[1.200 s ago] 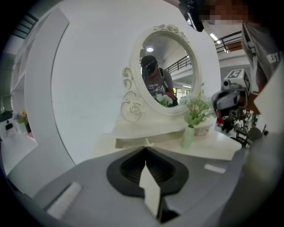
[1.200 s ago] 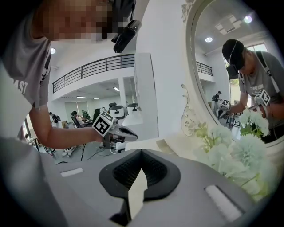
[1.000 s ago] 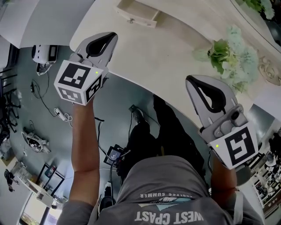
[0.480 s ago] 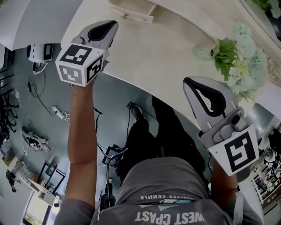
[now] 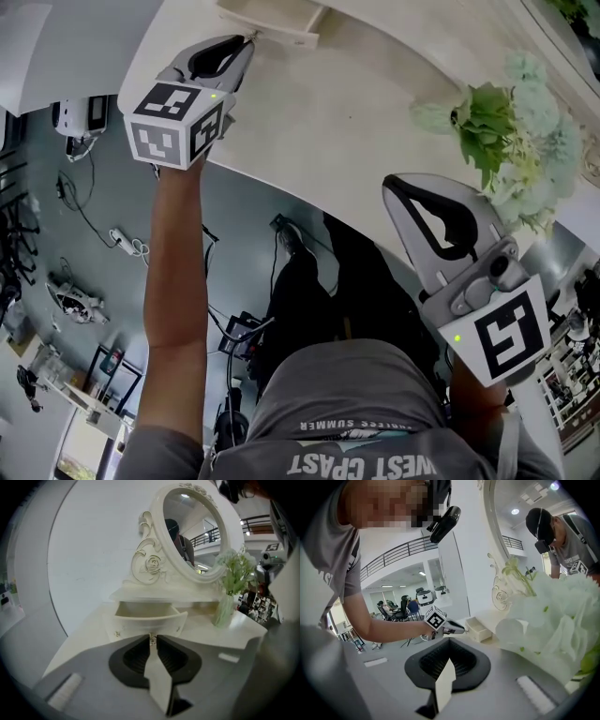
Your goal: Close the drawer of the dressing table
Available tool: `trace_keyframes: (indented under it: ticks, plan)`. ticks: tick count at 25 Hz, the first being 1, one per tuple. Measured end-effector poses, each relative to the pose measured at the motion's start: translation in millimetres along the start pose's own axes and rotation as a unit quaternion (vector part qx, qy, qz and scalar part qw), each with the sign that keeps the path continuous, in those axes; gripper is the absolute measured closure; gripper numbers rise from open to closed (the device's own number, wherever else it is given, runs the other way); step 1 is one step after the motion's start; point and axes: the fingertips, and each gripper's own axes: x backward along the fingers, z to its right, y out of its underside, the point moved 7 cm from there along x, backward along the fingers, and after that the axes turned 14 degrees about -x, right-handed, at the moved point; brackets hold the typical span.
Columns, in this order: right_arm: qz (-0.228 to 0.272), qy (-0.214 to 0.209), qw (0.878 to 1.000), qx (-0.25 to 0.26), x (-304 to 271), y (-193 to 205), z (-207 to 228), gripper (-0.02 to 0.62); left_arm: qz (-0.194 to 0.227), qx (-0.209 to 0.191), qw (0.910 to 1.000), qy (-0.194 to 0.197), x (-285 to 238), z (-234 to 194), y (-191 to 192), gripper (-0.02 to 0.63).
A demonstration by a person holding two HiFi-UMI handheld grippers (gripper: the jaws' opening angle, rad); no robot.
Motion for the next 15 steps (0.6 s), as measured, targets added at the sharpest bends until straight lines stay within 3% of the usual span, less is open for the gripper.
trace_keyframes:
  ticks: [6,15]
  plan:
    - [-0.004,0.0,1.0,-0.006,-4.3,5.2,1.0,0.594,0.004,0.004,1.0,-0.005,-5.9,-1.8,2.1,0.505]
    - [-0.008,0.002,1.0,-0.014,-11.3,8.2,3.8,0.594,0.02,0.006,0.9997,0.008,-12.1,-8.7,-1.1,0.528]
